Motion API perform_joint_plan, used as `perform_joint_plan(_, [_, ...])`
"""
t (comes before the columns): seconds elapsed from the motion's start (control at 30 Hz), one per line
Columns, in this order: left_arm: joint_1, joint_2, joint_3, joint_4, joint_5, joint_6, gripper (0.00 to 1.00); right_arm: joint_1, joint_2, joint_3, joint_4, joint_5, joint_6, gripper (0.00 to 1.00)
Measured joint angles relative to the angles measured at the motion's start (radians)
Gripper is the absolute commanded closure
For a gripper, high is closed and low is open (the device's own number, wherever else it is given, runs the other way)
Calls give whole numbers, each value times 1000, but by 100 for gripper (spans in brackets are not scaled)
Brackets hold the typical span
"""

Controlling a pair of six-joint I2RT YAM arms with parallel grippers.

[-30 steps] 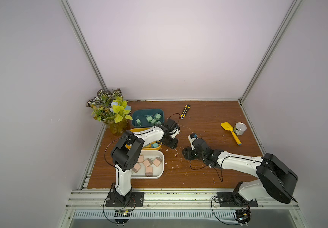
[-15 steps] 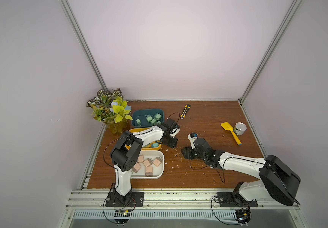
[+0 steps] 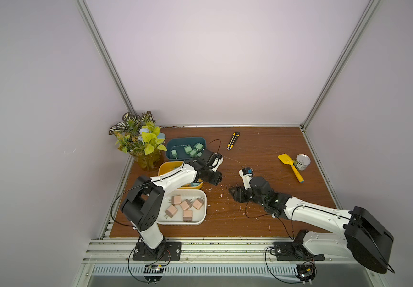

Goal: Place the plugs by color into the storage box
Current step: Pick up the plug from the center of the board, then place the plug in the storage box.

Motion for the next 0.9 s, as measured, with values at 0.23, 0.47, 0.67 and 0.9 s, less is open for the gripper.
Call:
perform_joint_plan(0.23, [0, -194, -64, -27, -10, -37, 69, 25, -38, -5, 0, 1, -4, 36])
perform_joint_plan(0.47, [0, -344, -165, -68, -53, -96, 66, 70, -6, 19, 1, 0, -31, 36])
perform_joint_plan(0.67, [0, -452, -243, -113, -96, -160, 67, 124, 89, 84, 32, -3, -57, 36])
perform_joint_plan(0.9, [35, -580, -348, -111, -115, -253, 71, 142, 172, 96, 68, -30, -66, 39])
